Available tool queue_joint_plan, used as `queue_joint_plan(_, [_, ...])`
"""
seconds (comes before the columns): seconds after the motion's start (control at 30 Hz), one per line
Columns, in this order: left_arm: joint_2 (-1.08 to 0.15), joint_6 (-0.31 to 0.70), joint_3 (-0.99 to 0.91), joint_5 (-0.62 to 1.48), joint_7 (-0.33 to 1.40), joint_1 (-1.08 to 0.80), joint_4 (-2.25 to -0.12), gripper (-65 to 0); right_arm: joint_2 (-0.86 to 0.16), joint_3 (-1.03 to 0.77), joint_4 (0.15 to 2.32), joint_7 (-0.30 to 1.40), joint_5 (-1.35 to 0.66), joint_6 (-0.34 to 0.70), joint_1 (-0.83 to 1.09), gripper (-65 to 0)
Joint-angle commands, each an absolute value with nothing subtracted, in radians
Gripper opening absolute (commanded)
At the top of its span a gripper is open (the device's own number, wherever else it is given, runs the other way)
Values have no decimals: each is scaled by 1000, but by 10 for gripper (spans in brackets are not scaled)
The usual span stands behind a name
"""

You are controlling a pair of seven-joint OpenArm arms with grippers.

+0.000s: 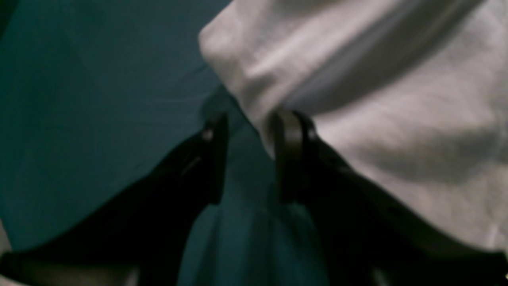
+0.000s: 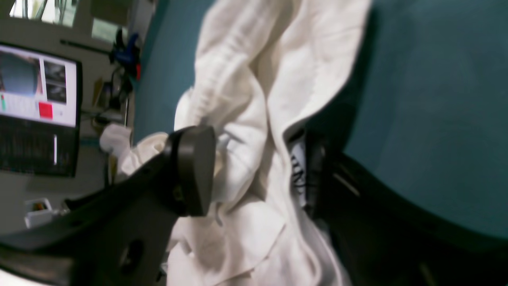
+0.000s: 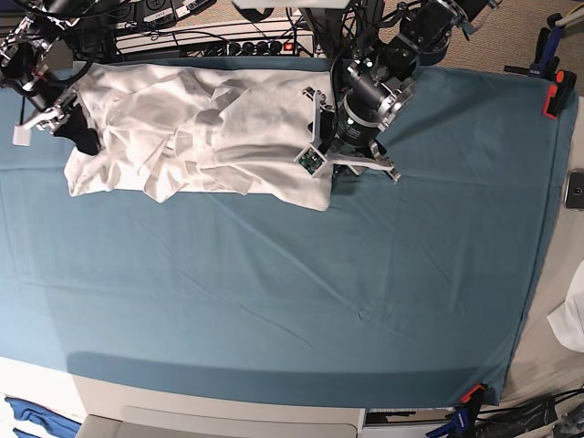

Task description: Fold the T-shirt properly

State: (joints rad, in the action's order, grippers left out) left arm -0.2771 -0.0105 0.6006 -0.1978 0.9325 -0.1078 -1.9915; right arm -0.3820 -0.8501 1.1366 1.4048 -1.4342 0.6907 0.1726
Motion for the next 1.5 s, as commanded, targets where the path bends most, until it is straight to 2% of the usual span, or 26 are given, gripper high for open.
queue_joint_plan(0.0, [-274, -19, 599, -204, 908, -100, -2012, -439, -407, -841, 1148, 1396, -1462, 698, 168, -355])
queue_joint_plan(0.2, [-274, -19, 599, -206, 912, -99, -2012, -439, -408, -815, 1148, 1396, -1458, 698, 154, -646])
queue_joint_plan(0.4, [-274, -37, 581, -210, 925, -100, -2042, -439, -407, -815, 1153, 1396, -1452, 698, 147, -650])
queue_joint_plan(0.63, [-274, -53, 450, -168, 926, -100, -2131, -439, -407, -820, 1192, 1396, -1443, 698, 147, -650])
queue_joint_plan(0.97, [-275, -20, 230, 24, 908, -149, -2136, -439, -396, -820, 1443, 1396, -1411, 698, 150, -650])
queue_joint_plan(1.1, [-278, 1, 149, 76, 908, -189, -2136, -439, -325, -820, 1587, 1396, -1333, 698, 150, -650])
queue_joint_plan(1.23, [-306, 24, 75, 91, 912, -227, -2136, -439, -186, -802, 1700, 1396, -1288, 698, 153, -650])
queue_joint_plan(1.47, [-396, 28, -43, 136, 912, -305, -2136, -439, -12, -600, 1837, 1382, -1280, 698, 206, -650])
